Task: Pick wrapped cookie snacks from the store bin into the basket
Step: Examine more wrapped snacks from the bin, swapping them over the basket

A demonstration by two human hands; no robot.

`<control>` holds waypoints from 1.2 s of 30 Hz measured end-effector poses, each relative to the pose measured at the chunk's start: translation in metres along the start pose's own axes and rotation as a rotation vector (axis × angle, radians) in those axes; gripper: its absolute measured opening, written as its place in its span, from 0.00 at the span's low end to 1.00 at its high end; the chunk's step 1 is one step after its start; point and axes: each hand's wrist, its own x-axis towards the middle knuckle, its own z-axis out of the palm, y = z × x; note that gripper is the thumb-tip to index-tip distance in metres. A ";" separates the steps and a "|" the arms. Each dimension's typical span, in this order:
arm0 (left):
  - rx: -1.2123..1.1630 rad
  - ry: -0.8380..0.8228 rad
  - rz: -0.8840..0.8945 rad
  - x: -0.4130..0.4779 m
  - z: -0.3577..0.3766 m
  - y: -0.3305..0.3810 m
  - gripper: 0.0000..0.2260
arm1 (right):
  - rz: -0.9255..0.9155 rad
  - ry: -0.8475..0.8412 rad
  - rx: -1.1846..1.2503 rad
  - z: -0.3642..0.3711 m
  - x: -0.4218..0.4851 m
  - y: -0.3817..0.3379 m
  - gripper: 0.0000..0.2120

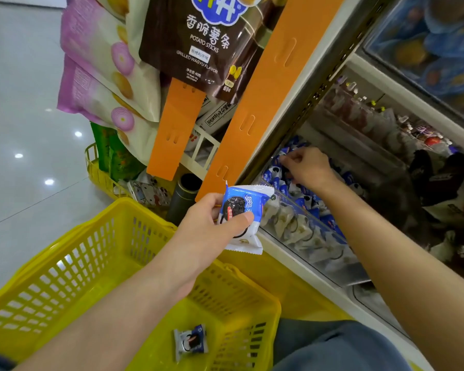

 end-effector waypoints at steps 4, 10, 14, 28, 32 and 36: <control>0.005 0.012 0.014 -0.003 0.001 -0.006 0.12 | -0.258 0.214 0.178 -0.004 -0.056 -0.012 0.07; 0.022 0.018 0.054 -0.007 0.000 -0.021 0.07 | -0.393 0.034 0.410 0.032 -0.143 -0.020 0.06; 0.008 0.010 0.018 -0.009 -0.005 -0.031 0.07 | -0.134 -0.188 0.666 0.052 -0.150 -0.015 0.07; 0.087 0.191 0.113 -0.007 -0.021 -0.045 0.05 | -0.211 -0.359 0.774 0.069 -0.149 -0.016 0.07; 0.135 0.229 0.170 -0.008 -0.023 -0.044 0.06 | -0.232 -0.355 0.734 0.071 -0.148 -0.017 0.06; 0.095 0.223 0.152 -0.008 -0.025 -0.042 0.06 | -0.299 -0.291 0.686 0.071 -0.150 -0.015 0.04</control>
